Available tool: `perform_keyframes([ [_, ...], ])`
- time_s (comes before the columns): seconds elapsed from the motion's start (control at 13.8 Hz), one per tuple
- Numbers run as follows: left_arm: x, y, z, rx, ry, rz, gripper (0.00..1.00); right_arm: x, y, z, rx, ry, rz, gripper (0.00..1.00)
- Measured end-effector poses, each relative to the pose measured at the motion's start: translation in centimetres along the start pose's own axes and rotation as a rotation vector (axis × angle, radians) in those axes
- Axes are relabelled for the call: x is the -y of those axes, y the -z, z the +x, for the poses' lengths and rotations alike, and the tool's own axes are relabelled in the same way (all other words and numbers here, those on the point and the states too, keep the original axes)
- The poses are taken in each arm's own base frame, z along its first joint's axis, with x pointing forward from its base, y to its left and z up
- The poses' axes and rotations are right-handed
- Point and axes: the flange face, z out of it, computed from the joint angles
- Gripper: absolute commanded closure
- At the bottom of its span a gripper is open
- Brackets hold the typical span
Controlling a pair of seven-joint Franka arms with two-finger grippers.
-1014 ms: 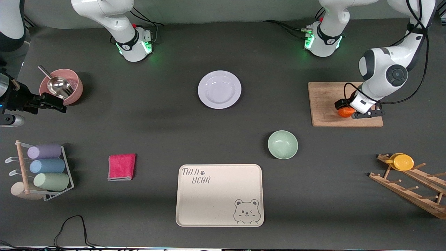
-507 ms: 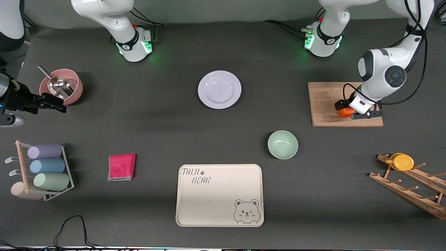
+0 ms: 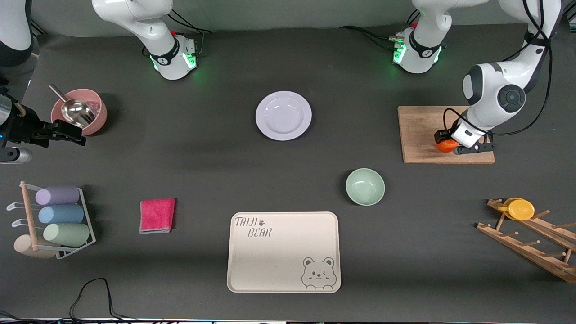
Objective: Place orange and plate with both arms
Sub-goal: 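Reach the left gripper down to the orange on the cutting board, then close the left gripper on the orange and lift it, then carry the orange with the left gripper over the white plate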
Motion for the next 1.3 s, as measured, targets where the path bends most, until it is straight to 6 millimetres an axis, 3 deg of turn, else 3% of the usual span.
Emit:
perform_keyframes([
  [0.22, -0.3, 2.2, 0.9, -0.01, -0.005, 0.0, 1.0, 0.0, 0.0, 0.0, 0.0, 0.0, 0.0, 0.0],
  [0.36, -0.7, 6.9, 1.4, 0.013, -0.015, 0.002, 1.0, 0.0, 0.0, 0.0, 0.0, -0.001, 0.0, 0.0],
  [0.51, -1.4, 14.7, 1.5, 0.043, -0.022, 0.007, 1.0, -0.2, 0.0, 0.0, 0.0, -0.003, 0.0, 0.0],
  [0.72, -3.7, 28.7, 0.0, 0.049, -0.045, 0.029, 1.0, -0.5, 0.0, 0.0, 0.0, -0.01, 0.0, 0.0],
  [0.87, -5.7, 35.3, -1.1, 0.029, -0.062, 0.044, 1.0, -0.6, 0.0, 0.0, 0.0, -0.011, 0.0, 0.0],
  [1.01, -8.0, 38.0, -1.5, 0.007, -0.076, 0.048, 1.0, -0.6, 0.0, 0.0, 0.0, -0.011, 0.0, 0.0],
  [1.16, -11.1, 38.4, -1.7, 0.006, -0.064, 0.014, 1.0, -0.6, 0.0, 0.0, 0.0, -0.011, 0.0, 0.0],
  [1.3, -15.5, 37.8, -2.1, 0.019, -0.037, -0.009, 1.0, -0.6, 0.0, 0.0, 0.0, -0.011, 0.0, 0.0],
])
